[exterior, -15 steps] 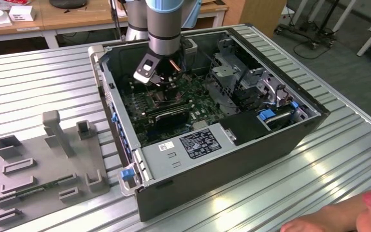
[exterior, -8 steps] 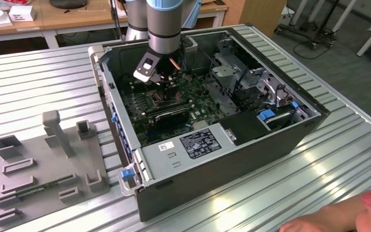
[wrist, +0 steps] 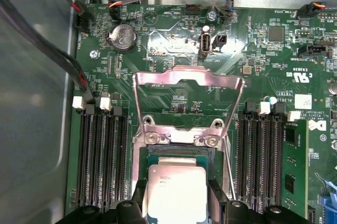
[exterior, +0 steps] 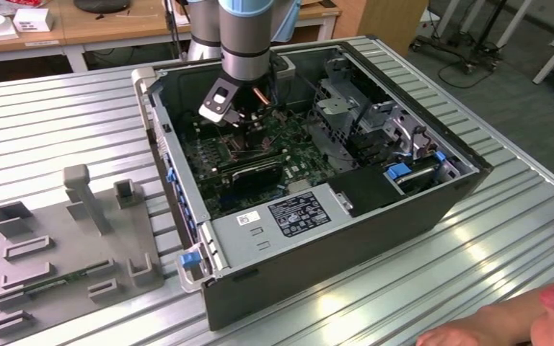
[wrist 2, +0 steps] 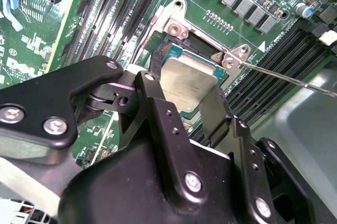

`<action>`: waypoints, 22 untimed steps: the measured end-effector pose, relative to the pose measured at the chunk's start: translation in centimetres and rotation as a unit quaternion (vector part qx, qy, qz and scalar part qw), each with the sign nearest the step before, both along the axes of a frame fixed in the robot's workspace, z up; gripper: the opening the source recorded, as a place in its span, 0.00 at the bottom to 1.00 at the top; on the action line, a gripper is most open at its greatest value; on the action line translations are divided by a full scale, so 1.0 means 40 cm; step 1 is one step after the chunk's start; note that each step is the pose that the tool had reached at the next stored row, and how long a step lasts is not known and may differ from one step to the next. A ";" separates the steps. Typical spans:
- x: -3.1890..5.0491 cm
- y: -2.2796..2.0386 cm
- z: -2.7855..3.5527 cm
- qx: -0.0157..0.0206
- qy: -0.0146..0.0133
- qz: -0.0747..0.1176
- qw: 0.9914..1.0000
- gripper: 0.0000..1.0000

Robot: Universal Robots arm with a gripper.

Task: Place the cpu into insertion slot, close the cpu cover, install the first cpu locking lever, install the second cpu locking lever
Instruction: 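Place the cpu into insertion slot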

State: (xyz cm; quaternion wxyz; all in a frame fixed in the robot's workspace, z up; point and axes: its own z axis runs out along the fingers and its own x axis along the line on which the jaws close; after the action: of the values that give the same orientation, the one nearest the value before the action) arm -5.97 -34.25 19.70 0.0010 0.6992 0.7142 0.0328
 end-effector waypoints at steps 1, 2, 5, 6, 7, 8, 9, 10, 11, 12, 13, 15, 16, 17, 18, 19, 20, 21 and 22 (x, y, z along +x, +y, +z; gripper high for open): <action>0.000 -0.001 0.000 0.000 0.000 -0.004 1.000 0.56; 0.000 -0.001 0.000 0.000 0.000 -0.007 1.000 0.56; 0.000 -0.002 -0.001 0.000 0.000 -0.013 1.000 0.56; 0.000 -0.002 -0.001 0.000 0.000 -0.013 1.000 0.56; 0.000 -0.002 -0.001 0.000 0.000 -0.013 1.000 0.56; 0.000 -0.002 -0.001 0.000 0.000 -0.013 1.000 0.56; 0.000 -0.002 -0.001 0.000 0.000 -0.013 1.000 0.56; 0.000 -0.002 -0.001 0.000 0.000 -0.013 1.000 0.56; 0.000 -0.002 -0.001 0.000 0.000 -0.013 1.000 0.56; 0.000 -0.002 -0.001 0.000 0.000 -0.013 1.000 0.56; 0.000 -0.002 -0.001 0.000 0.000 -0.014 1.000 0.56; 0.000 -0.002 -0.001 0.000 0.000 -0.014 1.000 0.57; 0.000 -0.002 -0.001 0.000 0.000 -0.014 1.000 0.57; 0.000 -0.002 -0.001 0.000 0.000 -0.014 1.000 0.57; 0.000 -0.002 -0.001 0.000 0.000 -0.014 1.000 0.63; 0.000 -0.002 -0.001 0.000 0.000 -0.014 1.000 0.63; 0.000 -0.002 -0.001 0.000 0.000 -0.014 1.000 0.63; 0.000 -0.002 -0.001 0.000 0.000 -0.014 1.000 0.63; 0.000 -0.002 -0.002 0.000 0.000 -0.014 1.000 0.63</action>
State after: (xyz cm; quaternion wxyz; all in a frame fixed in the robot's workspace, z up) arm -5.96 -34.34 19.62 0.0014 0.7090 0.7044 0.0330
